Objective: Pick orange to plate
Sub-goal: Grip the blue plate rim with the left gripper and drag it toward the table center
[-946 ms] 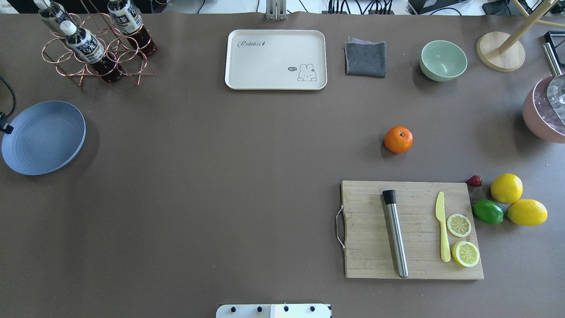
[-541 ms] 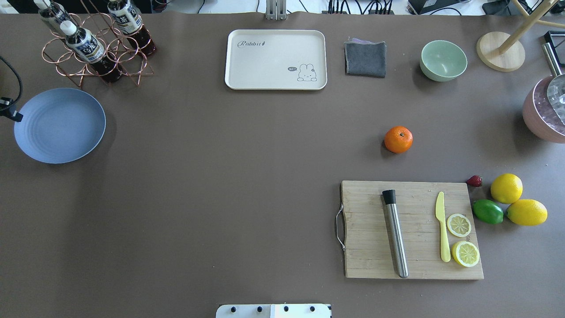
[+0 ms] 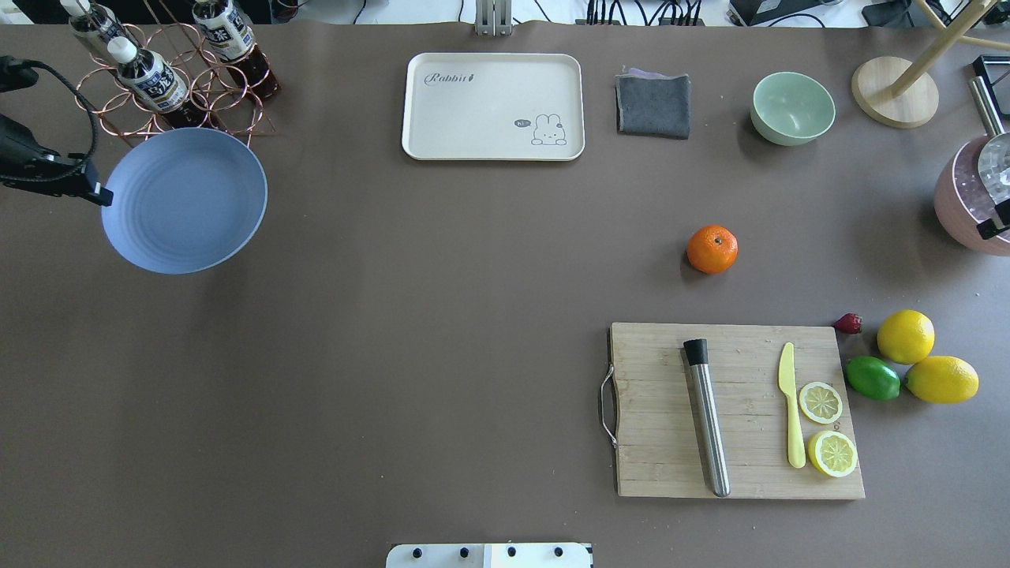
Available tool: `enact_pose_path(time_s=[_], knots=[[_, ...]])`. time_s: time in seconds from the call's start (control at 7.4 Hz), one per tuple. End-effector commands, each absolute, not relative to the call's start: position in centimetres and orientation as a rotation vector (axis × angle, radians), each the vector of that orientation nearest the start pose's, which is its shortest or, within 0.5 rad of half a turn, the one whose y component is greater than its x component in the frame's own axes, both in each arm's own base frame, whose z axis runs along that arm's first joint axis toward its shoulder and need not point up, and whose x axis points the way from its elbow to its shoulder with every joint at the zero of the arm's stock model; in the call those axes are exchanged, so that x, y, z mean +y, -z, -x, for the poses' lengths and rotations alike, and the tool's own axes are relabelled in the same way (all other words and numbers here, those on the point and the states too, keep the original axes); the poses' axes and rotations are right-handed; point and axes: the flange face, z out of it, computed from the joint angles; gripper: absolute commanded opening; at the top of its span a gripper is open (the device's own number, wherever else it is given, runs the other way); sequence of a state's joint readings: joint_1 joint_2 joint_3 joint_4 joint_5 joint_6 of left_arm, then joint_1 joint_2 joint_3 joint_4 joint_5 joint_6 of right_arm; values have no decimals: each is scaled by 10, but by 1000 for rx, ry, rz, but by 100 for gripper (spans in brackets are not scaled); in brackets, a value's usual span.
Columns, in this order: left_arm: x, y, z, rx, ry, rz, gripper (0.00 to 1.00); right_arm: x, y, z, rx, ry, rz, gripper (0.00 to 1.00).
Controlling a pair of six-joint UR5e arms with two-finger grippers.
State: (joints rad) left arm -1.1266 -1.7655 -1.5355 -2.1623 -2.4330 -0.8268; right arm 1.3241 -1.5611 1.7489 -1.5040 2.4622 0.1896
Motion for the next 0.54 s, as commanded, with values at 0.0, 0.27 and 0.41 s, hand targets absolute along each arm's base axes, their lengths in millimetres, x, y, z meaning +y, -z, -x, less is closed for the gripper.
enact_pose_path(time_s=[0.0,0.27,0.41], knots=[[-521,-410,-291,1115,47,-64,0,-523,-483,150,-943,251,-55,100],[-489,-348,-402,1129,77,-50,0,-534,-454,188,-937,246,-52,100],[-480,-332,-419,1136,109,-62,0,-535,-427,230,-912,222,-44,100]])
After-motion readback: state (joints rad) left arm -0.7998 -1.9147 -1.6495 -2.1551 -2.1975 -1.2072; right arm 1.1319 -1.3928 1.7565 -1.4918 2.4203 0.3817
